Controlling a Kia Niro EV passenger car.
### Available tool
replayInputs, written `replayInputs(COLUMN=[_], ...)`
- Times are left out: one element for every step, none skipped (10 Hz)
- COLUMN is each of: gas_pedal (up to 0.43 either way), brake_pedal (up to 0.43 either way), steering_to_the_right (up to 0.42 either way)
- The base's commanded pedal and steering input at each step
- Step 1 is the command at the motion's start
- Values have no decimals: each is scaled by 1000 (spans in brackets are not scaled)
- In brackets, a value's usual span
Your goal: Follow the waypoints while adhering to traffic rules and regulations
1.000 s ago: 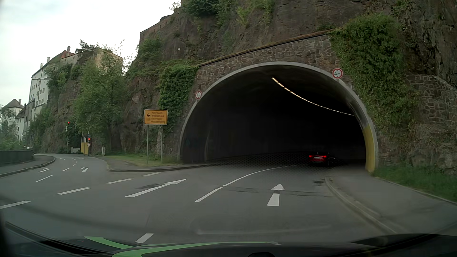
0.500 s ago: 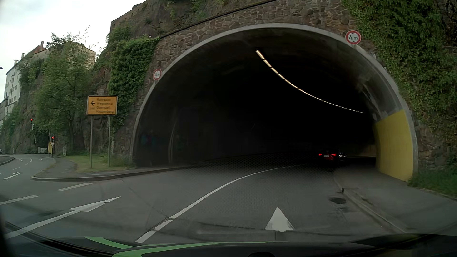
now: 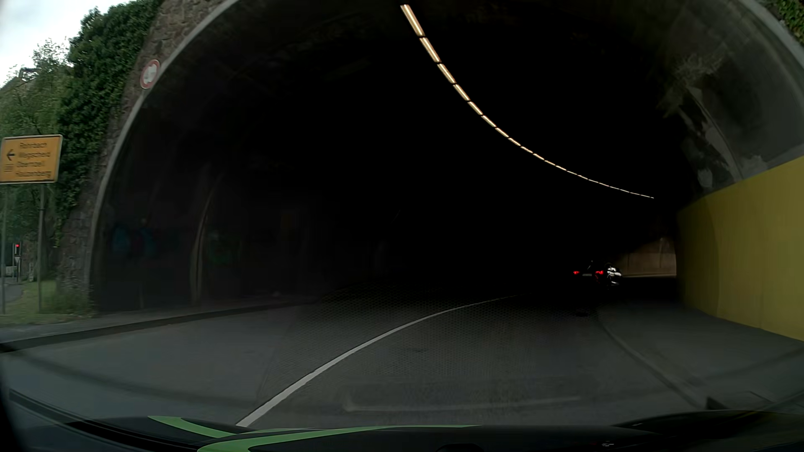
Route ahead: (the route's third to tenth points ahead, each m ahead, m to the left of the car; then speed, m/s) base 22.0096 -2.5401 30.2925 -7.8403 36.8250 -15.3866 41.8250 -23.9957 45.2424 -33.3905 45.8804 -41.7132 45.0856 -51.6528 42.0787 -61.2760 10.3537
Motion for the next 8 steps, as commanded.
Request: replayInputs(gas_pedal=[20,20,20,20,20,20,20,20], brake_pedal=[0,0,0,0,0,0,0,0], steering_to_the_right=[98,99,100,100,101,103,106,110])
